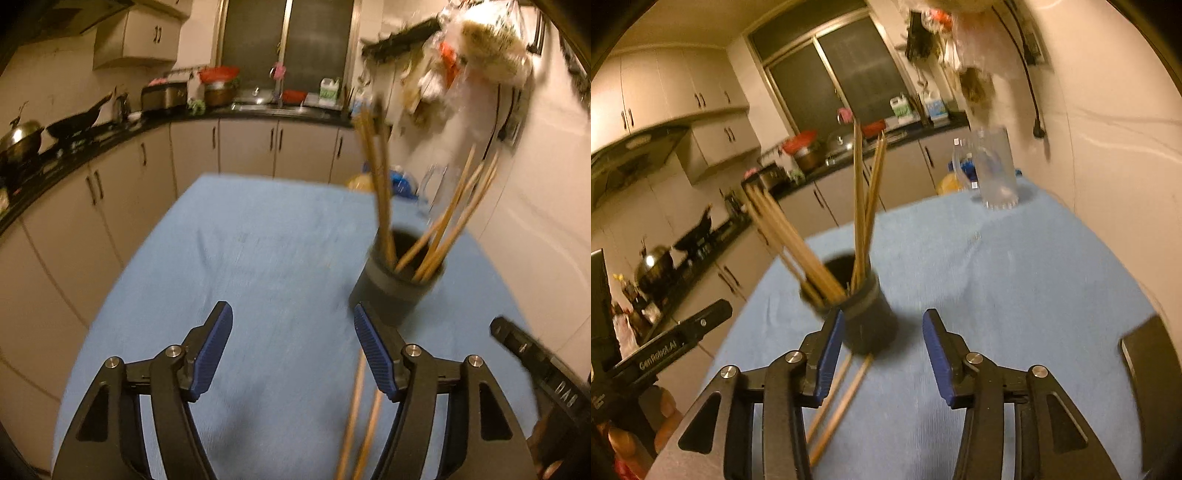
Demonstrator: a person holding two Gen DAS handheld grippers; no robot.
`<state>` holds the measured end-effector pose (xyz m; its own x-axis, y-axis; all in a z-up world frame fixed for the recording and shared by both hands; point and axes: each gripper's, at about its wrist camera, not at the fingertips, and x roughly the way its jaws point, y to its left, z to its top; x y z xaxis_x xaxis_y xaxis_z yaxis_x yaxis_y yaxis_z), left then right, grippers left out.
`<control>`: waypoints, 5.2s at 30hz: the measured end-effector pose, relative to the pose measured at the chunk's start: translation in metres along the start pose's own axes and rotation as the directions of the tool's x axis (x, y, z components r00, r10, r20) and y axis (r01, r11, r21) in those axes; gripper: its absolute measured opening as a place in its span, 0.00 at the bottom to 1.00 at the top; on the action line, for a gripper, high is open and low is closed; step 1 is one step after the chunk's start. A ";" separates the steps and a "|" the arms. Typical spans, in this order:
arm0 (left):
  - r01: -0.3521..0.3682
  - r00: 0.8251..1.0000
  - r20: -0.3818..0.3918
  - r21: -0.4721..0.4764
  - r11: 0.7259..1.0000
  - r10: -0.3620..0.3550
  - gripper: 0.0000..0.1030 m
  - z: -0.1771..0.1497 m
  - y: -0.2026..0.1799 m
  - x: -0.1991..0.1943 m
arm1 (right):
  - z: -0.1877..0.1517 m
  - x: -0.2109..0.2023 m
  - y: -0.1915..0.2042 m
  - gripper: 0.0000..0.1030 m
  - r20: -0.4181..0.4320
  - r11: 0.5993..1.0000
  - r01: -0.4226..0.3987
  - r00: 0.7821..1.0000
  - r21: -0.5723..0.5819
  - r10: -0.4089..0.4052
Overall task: Organize utensils
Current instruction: 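Open both tools to release the chopsticks and pull back, then move both open tools down to the last two chopsticks on the towel, then close the left tool on one chopstick while the right tool grasps the other, then lift the chopsticks upright with both tools and carry them over the grey cup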
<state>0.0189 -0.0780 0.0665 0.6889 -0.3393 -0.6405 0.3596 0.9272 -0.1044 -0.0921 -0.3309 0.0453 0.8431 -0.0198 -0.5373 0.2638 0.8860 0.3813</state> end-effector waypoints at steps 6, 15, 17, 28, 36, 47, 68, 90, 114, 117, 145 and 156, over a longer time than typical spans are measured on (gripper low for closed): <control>-0.036 0.993 -0.110 0.003 0.999 0.036 0.65 -0.054 0.017 0.016 | -0.034 0.013 -0.003 0.50 -0.085 1.000 0.016 0.996 0.002 -0.015; -0.041 0.990 -0.137 -0.027 0.999 0.037 0.65 -0.069 0.028 0.025 | -0.055 0.024 0.002 0.50 -0.141 0.999 0.033 0.989 -0.013 -0.035; -0.036 0.988 -0.150 -0.036 0.999 0.030 0.65 -0.068 0.028 0.028 | -0.057 0.026 0.003 0.50 -0.148 0.999 0.033 0.988 -0.013 -0.035; 0.001 0.988 -0.154 -0.083 0.997 -0.014 0.65 -0.067 0.033 0.029 | -0.065 0.034 0.009 0.50 -0.187 0.999 0.051 0.981 -0.011 -0.052; 0.020 0.989 -0.142 -0.101 0.995 -0.034 0.65 -0.068 0.036 0.026 | -0.064 0.041 0.020 0.46 -0.211 0.999 0.048 0.976 -0.021 -0.051; 0.032 0.990 -0.130 -0.123 0.992 -0.048 0.65 -0.069 0.040 0.024 | -0.060 0.089 0.058 0.20 -0.313 0.993 0.073 0.945 -0.094 -0.099; 0.044 0.988 -0.147 -0.067 0.997 -0.053 0.65 -0.067 0.028 0.024 | -0.058 0.045 0.002 0.11 -0.420 0.931 0.023 0.888 -0.364 -0.186; 0.148 0.904 -0.428 0.290 0.946 -0.010 0.15 -0.014 -0.091 0.112 | -0.011 0.089 -0.030 0.12 -0.482 0.985 0.026 0.869 -0.173 -0.107; 0.199 0.979 -0.067 0.133 0.971 -0.191 0.06 0.017 -0.052 -0.043 | 0.017 -0.032 0.025 0.06 -0.077 0.967 -0.167 0.985 -0.190 0.155; 0.193 0.981 -0.032 0.140 0.971 -0.191 0.06 0.023 -0.052 -0.060 | 0.019 -0.046 0.031 0.06 -0.024 0.964 -0.175 0.985 -0.201 0.174; 0.172 0.984 0.029 0.137 0.975 -0.178 0.06 0.038 -0.049 -0.084 | 0.038 -0.070 0.029 0.06 0.088 0.972 -0.168 0.979 -0.165 0.184; 0.175 0.981 0.056 0.139 0.975 -0.184 0.06 0.049 -0.050 -0.090 | 0.047 -0.075 0.028 0.06 0.120 0.975 -0.162 0.976 -0.150 0.180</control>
<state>-0.0300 -0.1020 0.1670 0.6451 -0.5122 -0.5671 0.5582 0.8227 -0.1080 -0.1264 -0.3263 0.1313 0.9268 0.0850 -0.3659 0.0507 0.9369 0.3460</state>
